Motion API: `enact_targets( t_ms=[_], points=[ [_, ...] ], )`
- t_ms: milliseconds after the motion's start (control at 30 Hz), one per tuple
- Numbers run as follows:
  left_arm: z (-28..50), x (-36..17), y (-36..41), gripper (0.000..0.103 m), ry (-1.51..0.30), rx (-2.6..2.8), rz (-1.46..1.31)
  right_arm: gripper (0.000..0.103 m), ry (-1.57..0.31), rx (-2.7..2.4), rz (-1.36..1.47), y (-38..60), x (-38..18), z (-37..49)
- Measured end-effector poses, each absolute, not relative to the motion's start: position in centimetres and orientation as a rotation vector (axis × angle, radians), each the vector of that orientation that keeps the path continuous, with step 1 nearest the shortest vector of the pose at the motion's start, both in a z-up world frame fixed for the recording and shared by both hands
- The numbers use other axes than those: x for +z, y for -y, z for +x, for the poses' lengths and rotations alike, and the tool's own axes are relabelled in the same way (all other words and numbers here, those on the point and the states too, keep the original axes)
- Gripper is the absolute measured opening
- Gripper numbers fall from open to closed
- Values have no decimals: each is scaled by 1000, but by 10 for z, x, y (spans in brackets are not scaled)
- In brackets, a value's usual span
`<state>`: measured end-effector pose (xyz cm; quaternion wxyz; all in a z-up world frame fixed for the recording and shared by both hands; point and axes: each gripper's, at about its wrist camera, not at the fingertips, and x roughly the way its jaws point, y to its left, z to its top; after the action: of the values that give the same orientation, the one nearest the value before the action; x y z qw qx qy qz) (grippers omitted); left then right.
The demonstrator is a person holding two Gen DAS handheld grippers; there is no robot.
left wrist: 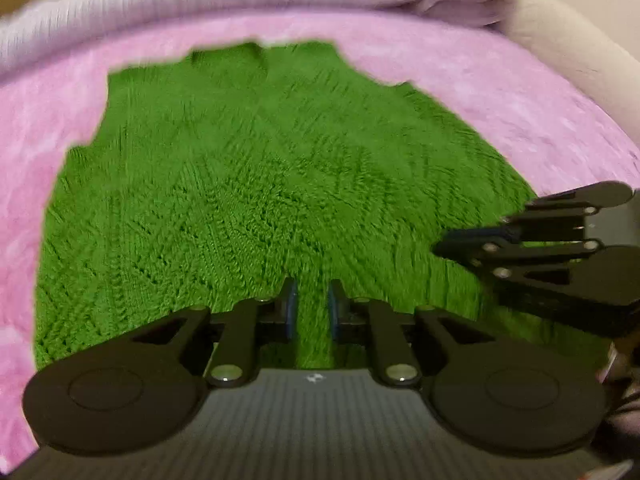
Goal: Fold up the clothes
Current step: 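Pull both open grippers back from the flat vest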
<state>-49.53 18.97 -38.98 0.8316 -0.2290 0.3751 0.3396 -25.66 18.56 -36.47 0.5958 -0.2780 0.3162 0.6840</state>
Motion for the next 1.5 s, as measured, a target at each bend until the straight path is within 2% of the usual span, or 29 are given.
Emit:
enact_targets(
  t_ms=[133,200,300,533,633,767,833,1200,1367,1467,1500],
  points=[
    [-504,-411,-171,12,-810,668,-404,9,-642,1564,-698,-125,-368,-266],
    [-524,-410,-158,16,-794,674,-394,9,-634,1540,-703,-100,-369,-265],
    [-556,-409,-139,15,-770,686,-381,9,-662,1508,-649,-68,-370,-263],
    [-599,-401,-94,14,-727,774,-339,9,-580,1423,-605,-30,-370,-281],
    [-600,-382,-83,14,-690,805,-346,9,-589,1374,-587,-28,-356,-289],
    [-581,-383,-82,20,-692,908,-348,9,-621,1388,-379,-39,-348,-287],
    [-574,-396,-87,20,-741,968,-416,9,-707,1311,-404,-53,-365,-287],
    [-574,-397,-46,22,-770,1036,-405,9,-754,1303,-419,-11,-374,-294],
    [-587,-378,-28,23,-719,1036,-413,10,-736,1261,-423,3,-357,-303],
    [-597,-362,-15,27,-660,1037,-432,10,-705,1275,-334,25,-333,-306],
    [-599,-357,-11,28,-650,1038,-427,14,-693,1285,-305,32,-325,-307]
  ],
)
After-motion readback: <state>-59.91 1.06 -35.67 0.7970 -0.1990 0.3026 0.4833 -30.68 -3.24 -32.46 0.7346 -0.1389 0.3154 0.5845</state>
